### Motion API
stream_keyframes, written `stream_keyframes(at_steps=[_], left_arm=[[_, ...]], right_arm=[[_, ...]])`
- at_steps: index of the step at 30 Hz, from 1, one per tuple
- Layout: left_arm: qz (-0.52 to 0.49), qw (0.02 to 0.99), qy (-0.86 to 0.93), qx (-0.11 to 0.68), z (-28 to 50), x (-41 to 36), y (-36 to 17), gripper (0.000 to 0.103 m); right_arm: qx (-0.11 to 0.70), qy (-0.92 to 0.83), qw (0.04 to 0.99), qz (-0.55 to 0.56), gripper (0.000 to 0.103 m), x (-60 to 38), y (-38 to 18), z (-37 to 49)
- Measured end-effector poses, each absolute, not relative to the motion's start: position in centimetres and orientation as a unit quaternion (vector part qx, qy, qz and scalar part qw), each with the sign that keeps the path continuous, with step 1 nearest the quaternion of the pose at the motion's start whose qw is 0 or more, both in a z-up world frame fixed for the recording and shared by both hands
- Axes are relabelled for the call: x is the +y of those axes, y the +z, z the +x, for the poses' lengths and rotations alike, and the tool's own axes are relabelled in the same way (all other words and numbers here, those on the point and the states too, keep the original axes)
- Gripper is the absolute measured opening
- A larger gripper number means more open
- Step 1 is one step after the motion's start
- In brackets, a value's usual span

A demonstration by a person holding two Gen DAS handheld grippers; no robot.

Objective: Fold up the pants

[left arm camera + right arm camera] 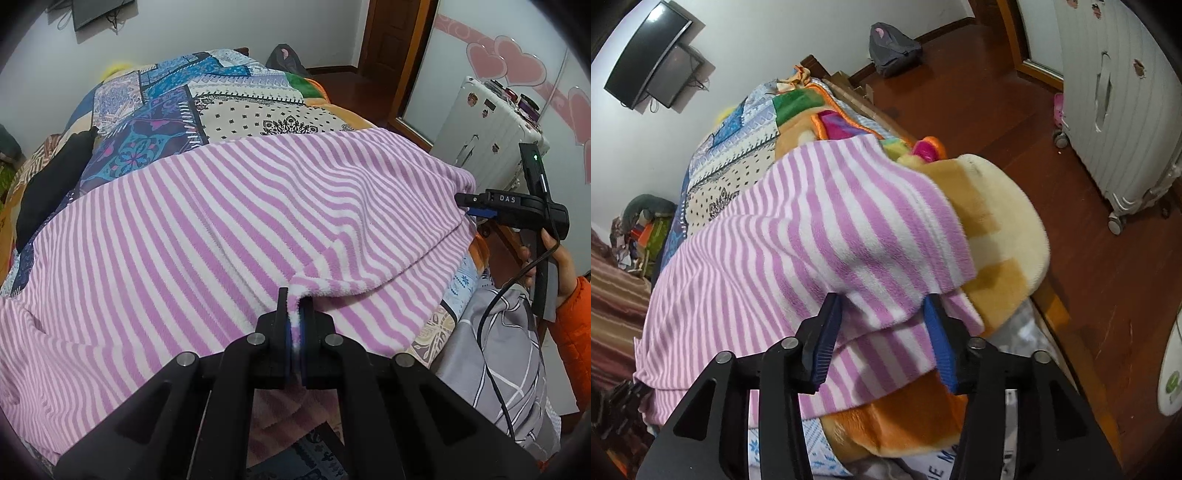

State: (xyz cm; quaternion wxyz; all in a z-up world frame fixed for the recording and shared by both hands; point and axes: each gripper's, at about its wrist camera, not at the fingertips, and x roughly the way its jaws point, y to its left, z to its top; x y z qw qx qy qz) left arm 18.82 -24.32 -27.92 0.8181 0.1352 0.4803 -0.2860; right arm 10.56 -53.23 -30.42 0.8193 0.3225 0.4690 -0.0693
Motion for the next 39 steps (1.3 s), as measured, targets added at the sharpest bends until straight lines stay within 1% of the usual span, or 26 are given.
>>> stream_keyframes(at_steps=[2, 4, 5, 6, 7, 8, 10, 15, 21, 26, 29, 32, 34, 35, 37, 39], left_arm=[[0.135, 0.819, -0.286, 0.479, 18.9, -24.4, -27.9, 0.002], [0.135, 0.82, -0.284, 0.478, 18.9, -24.4, -27.9, 0.002], [0.134, 0.82, -0.283, 0.478, 19.0, -24.5, -27.9, 0.002], [0.133, 0.821, -0.282, 0.477, 19.0, -24.5, -27.8, 0.002], [0.134, 0.822, -0.282, 0.476, 19.0, -24.5, -27.8, 0.002], [0.137, 0.824, -0.28, 0.474, 18.9, -24.5, -27.6, 0.002], [0.139, 0.827, -0.277, 0.468, 18.7, -24.4, -27.2, 0.002], [0.128, 0.834, -0.287, 0.452, 18.0, -23.8, -25.3, 0.002], [0.136, 0.837, -0.296, 0.439, 16.5, -23.9, -23.9, 0.002], [0.142, 0.829, -0.296, 0.452, 15.8, -23.7, -24.9, 0.002], [0.15, 0.817, -0.294, 0.473, 15.7, -23.6, -26.5, 0.002], [0.152, 0.817, -0.29, 0.475, 15.4, -23.4, -27.2, 0.002], [0.147, 0.818, -0.288, 0.476, 15.2, -23.2, -27.0, 0.004], [0.145, 0.818, -0.288, 0.477, 15.2, -23.1, -26.8, 0.007], [0.14, 0.818, -0.285, 0.48, 15.0, -22.5, -26.5, 0.016], [0.136, 0.821, -0.28, 0.479, 14.9, -21.5, -26.1, 0.027]], right_arm=[[0.467, -0.068, 0.82, 0.324, 0.045, -53.4, -30.4, 10.6], [0.458, -0.072, 0.826, 0.32, 0.041, -53.4, -30.3, 10.5], [0.454, -0.073, 0.83, 0.317, 0.035, -53.3, -30.1, 10.7], [0.447, -0.073, 0.834, 0.314, 0.025, -53.3, -29.9, 10.6], [0.442, -0.076, 0.837, 0.314, 0.021, -53.2, -29.7, 10.6], [0.438, -0.078, 0.839, 0.314, 0.011, -53.2, -29.6, 10.8], [0.427, -0.081, 0.845, 0.311, 0.008, -53.1, -29.0, 10.7], [0.402, -0.077, 0.866, 0.288, 0.005, -52.8, -26.5, 9.7], [0.385, -0.081, 0.88, 0.267, 0.005, -52.7, -24.3, 8.1], [0.4, -0.083, 0.872, 0.269, 0.005, -52.3, -24.9, 7.0], [0.418, -0.087, 0.864, 0.269, 0.005, -52.2, -26.2, 6.9], [0.436, -0.095, 0.855, 0.265, 0.005, -52.0, -27.6, 7.3], [0.454, -0.1, 0.844, 0.265, 0.006, -51.9, -28.6, 7.9], [0.46, -0.102, 0.842, 0.264, 0.007, -52.0, -28.8, 7.8], [0.471, -0.108, 0.838, 0.254, 0.007, -52.0, -28.9, 8.0], [0.48, -0.113, 0.836, 0.24, 0.007, -52.2, -28.5, 7.8]])
